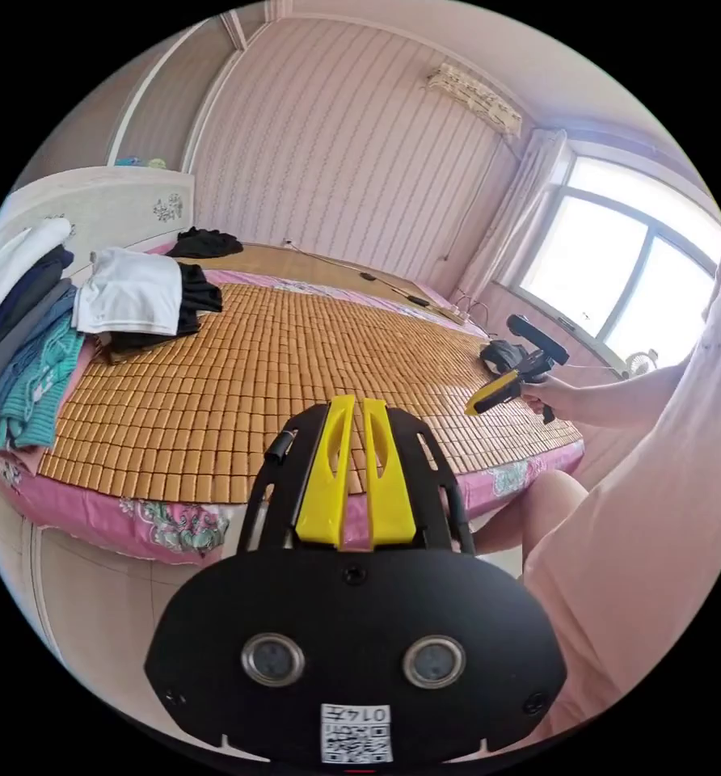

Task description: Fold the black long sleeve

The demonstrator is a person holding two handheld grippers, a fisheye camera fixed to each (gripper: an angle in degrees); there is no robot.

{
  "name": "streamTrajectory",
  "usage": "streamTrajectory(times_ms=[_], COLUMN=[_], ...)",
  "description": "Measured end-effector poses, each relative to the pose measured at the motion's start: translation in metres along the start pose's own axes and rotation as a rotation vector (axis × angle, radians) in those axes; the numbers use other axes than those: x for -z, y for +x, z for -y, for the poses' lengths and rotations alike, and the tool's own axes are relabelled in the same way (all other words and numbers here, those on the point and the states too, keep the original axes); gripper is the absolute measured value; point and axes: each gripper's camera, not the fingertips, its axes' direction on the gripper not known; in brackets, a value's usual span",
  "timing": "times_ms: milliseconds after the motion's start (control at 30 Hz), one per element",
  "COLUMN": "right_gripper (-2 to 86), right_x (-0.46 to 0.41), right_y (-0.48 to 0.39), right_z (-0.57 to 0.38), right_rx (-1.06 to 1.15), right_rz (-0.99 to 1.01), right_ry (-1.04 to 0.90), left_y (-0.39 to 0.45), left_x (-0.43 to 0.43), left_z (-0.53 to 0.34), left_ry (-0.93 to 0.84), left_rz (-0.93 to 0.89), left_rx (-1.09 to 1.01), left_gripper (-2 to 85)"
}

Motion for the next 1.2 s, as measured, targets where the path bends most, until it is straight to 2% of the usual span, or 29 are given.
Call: streamTrajectory(times_ms=[67,167,367,500,667,800,867,933,1033,1200], right_gripper=[9.9,10.0,10.9,11.5,11.4,10.7,10.5,10.8,11.5,9.4], right_x=[0.011,0.027,0.045,0.06,0.086,0.082,0.065,0.056,0.05,0.025], right_y=[0.039,0.08,0.148,0.193,0.263,0.311,0.348,0.369,0.393,0.427], right_z=[-0.087,-0.178,-0.292,-0.327,-0.339,-0.326,-0.314,-0.31,-0.308,-0.316], right_rx=[-0.226,-0.449,-0.651,-0.678,-0.612,-0.564,-0.563,-0.561,-0.555,-0.584], right_rz=[0.002,-0.039,-0.153,-0.166,-0.185,-0.205,-0.201,-0.199,-0.231,-0.143], right_ry=[0.061,0.161,0.297,0.385,0.477,0.408,0.267,0.237,0.266,0.265], left_y=[0.041,0.093,0.194,0.263,0.365,0.42,0.451,0.474,0.509,0.542], left_x=[-0.017,-0.041,-0.123,-0.186,-0.303,-0.386,-0.436,-0.468,-0.517,-0.587], left_z=[0.011,0.03,0.076,0.105,0.14,0.163,0.179,0.19,0.205,0.219], left_ry=[-0.003,0.024,-0.042,-0.109,-0.257,-0.34,-0.365,-0.377,-0.405,-0.522], left_rz=[-0.089,-0.154,-0.364,-0.408,-0.453,-0.438,-0.397,-0.391,-0.371,-0.288], left_rx=[-0.096,-0.191,-0.362,-0.506,-0.646,-0.629,-0.595,-0.595,-0.629,-0.513], left_gripper=[0.7,1.4,6.7,7.6,8.8,10.1,10.4,10.9,11.7,11.3])
